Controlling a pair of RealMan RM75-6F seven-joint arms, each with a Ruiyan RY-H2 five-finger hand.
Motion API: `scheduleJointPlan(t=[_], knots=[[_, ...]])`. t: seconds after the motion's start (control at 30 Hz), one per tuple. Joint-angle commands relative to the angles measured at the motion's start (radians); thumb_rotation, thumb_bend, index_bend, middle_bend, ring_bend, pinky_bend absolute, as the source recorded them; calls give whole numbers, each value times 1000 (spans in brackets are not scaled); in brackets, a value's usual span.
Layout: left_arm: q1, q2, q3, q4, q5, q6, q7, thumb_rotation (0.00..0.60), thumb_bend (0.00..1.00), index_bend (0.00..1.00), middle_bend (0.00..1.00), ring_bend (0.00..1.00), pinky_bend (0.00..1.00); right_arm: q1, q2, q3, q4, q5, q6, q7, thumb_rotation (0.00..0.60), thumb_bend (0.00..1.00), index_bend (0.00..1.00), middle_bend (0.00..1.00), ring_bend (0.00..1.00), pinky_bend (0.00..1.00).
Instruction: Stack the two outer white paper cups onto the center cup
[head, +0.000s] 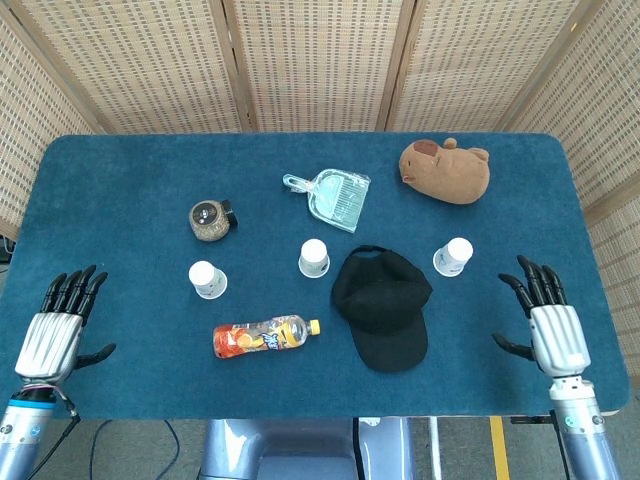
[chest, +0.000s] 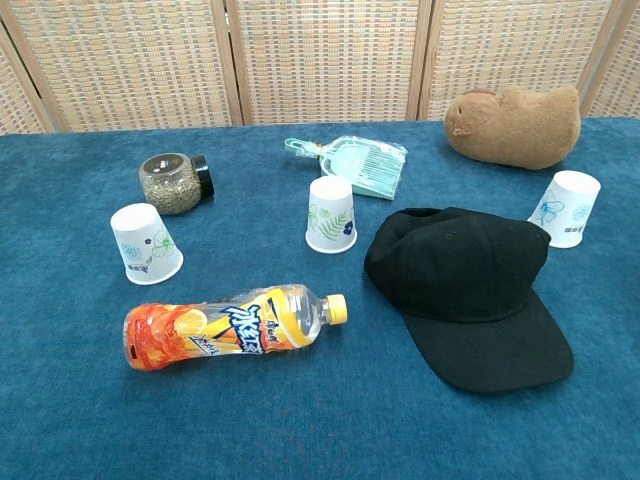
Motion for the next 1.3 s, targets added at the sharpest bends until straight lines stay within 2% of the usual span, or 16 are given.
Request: scheduleJointPlan(t=[0.03,0.17,0.27,0.5,0.67,0.87,1.3], knots=[[-2,-2,-1,2,-3,-3,2,600,26,0,0,0,0,74,26,50,-24,53,-104,-25,600,171,232,0,0,1],[-4,-5,-4,7,-10,-8,-1,600,27,0,0,0,0,168,34,119,-29,151,-232,-90,600,175,240,0,0,1],[-6,-7,-6,11,-15,-13,-2,600,26,0,0,0,0,222,26,150,-13,224,-313,-116,600,179,256,0,0,2],[-10,-11,-9,17,-20,-18,-2,600,26,0,0,0,0,327,-20,186,99,399,-482,-168,600,192,275,0,0,5],[-12,-12,-11,19,-25,-21,-2,600,27,0,0,0,0,379,-56,193,199,504,-569,-192,600,198,282,0,0,5],[-15,-17,-9,21,-26,-27,6,600,26,0,0,0,0,420,-91,186,284,563,-626,-205,600,203,300,0,0,4],[-17,-24,-6,25,-27,-30,18,600,26,0,0,0,0,470,-141,168,373,597,-682,-208,600,215,343,0,0,4]])
